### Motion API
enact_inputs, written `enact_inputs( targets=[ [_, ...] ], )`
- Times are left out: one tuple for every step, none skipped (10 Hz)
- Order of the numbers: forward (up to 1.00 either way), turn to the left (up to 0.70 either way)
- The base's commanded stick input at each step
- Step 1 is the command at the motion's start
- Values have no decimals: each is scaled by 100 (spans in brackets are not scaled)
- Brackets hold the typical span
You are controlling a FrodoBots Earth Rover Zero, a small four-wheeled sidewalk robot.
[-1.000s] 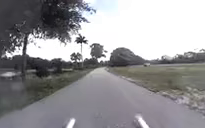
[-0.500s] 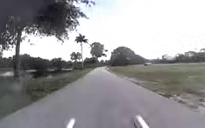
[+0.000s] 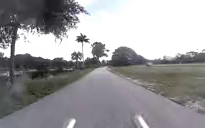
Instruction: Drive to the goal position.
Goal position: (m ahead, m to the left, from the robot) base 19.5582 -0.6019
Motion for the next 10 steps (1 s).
enact_inputs(
  targets=[
    [85, 0],
    [85, 0],
    [85, 0],
    [85, 0],
    [85, 0],
    [85, 0],
    [85, 0],
    [85, 0],
    [85, 0],
    [85, 0]
  ],
)
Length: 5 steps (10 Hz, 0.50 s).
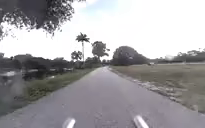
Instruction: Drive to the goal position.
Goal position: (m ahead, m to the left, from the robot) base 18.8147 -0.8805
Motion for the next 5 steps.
enact_inputs(
  targets=[
    [85, 0],
    [85, 0],
    [85, 0],
    [85, 0],
    [85, 0]
  ],
)
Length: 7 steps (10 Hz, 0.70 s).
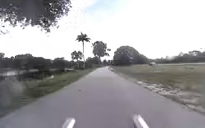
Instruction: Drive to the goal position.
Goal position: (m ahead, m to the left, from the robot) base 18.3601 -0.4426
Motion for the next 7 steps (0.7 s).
enact_inputs(
  targets=[
    [85, 0],
    [85, 0],
    [85, 0],
    [85, 0],
    [85, 0],
    [85, 0],
    [85, 0]
  ],
)
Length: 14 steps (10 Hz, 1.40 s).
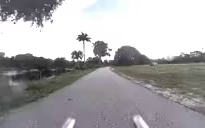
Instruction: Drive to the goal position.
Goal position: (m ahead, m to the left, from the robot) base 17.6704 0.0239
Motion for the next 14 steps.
enact_inputs(
  targets=[
    [85, 0],
    [85, 0],
    [85, 0],
    [85, 0],
    [85, 0],
    [85, 0],
    [85, 0],
    [85, 0],
    [85, 0],
    [85, 0],
    [85, 0],
    [85, -5],
    [85, -14],
    [85, -23]
  ],
)
